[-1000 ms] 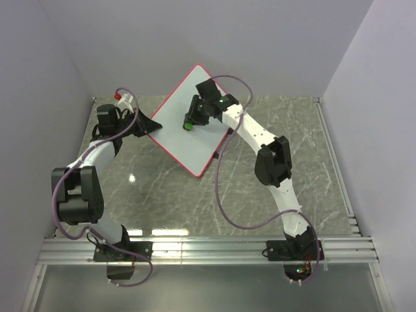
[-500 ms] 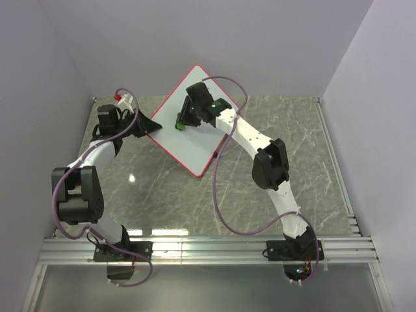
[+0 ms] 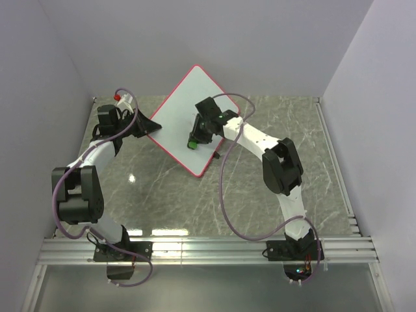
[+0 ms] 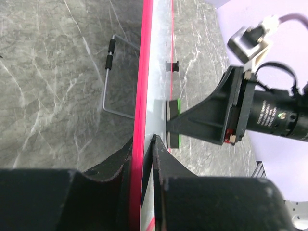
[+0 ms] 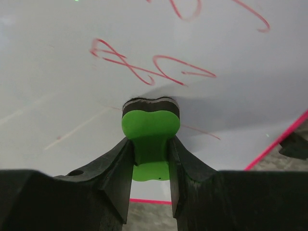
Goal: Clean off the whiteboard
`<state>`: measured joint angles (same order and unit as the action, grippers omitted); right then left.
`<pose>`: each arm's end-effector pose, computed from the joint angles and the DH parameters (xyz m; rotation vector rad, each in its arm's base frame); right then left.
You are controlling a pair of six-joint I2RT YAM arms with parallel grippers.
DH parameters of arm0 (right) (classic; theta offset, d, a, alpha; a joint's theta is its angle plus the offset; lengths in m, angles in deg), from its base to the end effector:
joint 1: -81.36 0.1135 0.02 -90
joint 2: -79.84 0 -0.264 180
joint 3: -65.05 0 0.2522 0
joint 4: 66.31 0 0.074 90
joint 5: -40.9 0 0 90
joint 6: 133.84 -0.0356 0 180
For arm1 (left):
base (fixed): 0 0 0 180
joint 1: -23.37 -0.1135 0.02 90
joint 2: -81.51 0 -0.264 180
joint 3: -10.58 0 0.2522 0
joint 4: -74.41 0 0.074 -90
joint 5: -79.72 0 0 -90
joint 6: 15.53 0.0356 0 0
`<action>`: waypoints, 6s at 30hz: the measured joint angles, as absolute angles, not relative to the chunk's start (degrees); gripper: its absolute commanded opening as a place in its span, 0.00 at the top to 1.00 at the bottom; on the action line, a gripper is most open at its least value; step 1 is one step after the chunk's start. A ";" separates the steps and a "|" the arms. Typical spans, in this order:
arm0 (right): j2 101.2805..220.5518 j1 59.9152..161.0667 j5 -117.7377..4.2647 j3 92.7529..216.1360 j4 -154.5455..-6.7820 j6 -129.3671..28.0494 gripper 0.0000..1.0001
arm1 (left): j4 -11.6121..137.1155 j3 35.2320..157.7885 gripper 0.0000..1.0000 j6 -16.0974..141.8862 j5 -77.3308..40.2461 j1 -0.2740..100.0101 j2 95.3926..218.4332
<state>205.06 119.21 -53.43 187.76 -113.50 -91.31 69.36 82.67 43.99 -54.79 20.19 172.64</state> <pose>0.3892 0.3059 0.2346 0.1808 2.5761 0.7139 0.3552 -0.0053 0.2546 -0.0695 2.0180 -1.0747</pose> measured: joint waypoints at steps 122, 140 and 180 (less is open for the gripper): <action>214.16 107.56 -73.63 197.77 -121.69 -102.48 1.00 | 65.07 78.86 1.00 44.41 -48.78 23.84 165.86; 231.93 99.17 -76.76 217.39 -101.41 -119.39 1.00 | 57.14 76.00 1.00 44.48 -45.96 27.40 158.24; 224.32 103.71 -77.41 218.29 -119.12 -98.74 1.00 | 50.43 84.41 1.00 50.88 -42.14 34.85 166.72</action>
